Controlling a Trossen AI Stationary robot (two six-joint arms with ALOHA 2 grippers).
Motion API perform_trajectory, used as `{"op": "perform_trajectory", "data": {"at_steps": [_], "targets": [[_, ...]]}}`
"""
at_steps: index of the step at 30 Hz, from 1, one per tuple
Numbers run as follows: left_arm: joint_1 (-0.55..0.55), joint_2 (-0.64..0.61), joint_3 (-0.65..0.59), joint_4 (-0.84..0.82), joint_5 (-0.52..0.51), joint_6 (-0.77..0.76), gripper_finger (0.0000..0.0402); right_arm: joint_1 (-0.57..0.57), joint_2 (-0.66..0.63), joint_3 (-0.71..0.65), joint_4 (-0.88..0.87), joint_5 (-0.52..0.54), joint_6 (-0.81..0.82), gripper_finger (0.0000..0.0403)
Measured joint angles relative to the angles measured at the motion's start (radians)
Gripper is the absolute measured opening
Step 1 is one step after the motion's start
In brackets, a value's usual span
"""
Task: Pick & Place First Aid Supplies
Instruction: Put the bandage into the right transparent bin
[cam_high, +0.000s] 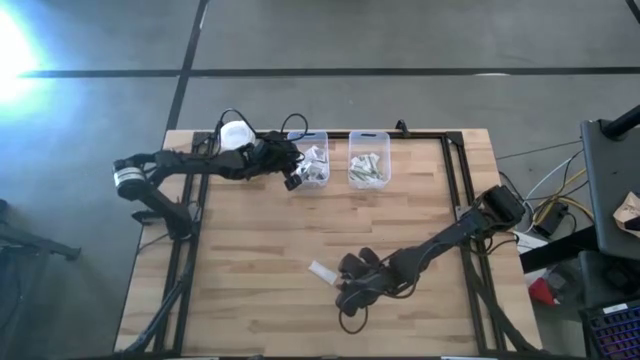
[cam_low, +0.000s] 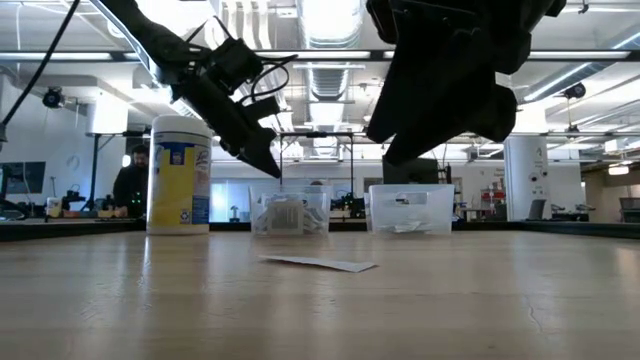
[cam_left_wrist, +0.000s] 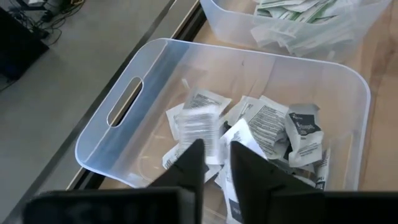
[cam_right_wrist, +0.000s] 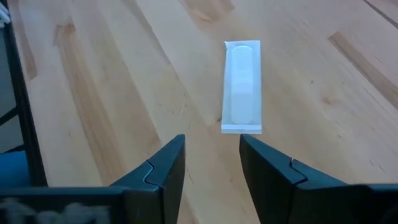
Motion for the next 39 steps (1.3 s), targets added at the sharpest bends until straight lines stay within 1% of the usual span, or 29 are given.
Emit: {"op": "perform_trajectory", "data": {"at_steps": [4, 8, 13, 17, 20, 23, 27, 33, 36, 39], "targets": [[0.000, -0.009, 0.000, -0.011, 0.000, -0.014, 0.0115, 0.000, 0.000, 0.000, 0.040, -0.002, -0.040, 0.0155], [-0.005, -0.056, 0.000, -0.057, 0.000, -0.006, 0.0148, 0.000, 0.000, 0.000, 0.093, -0.001, -0.099, 0.0154], [-0.041, -0.171, 0.000, -0.128, 0.000, -0.005, 0.0158, 0.000, 0.000, 0.000, 0.133, -0.002, -0.268, 0.0146], [-0.114, -0.272, -0.008, -0.209, 0.015, -0.005, 0.0156, 0.000, 0.000, 0.000, 0.136, -0.003, -0.433, 0.0140], [-0.195, -0.326, -0.022, -0.268, 0.028, -0.006, 0.0156, 0.000, 0.000, 0.000, 0.142, -0.004, -0.561, 0.0137], [-0.296, -0.371, -0.058, -0.283, 0.033, -0.019, 0.0156, 0.000, 0.001, 0.000, 0.145, -0.004, -0.643, 0.0138], [-0.441, -0.414, -0.115, -0.296, 0.033, -0.057, 0.0156, 0.000, 0.009, 0.000, 0.150, -0.005, -0.679, 0.0141], [-0.654, -0.437, -0.165, -0.277, 0.026, -0.173, 0.0156, 0.000, 0.020, 0.000, 0.152, -0.002, -0.702, 0.0137], [-0.756, -0.436, -0.187, -0.231, -0.005, -0.191, 0.0154, -0.003, 0.049, 0.000, 0.151, -0.001, -0.691, 0.0138], [-0.843, -0.432, -0.193, -0.216, -0.056, -0.203, 0.0154, -0.003, 0.086, 0.000, 0.159, -0.002, -0.690, 0.0139]]}}
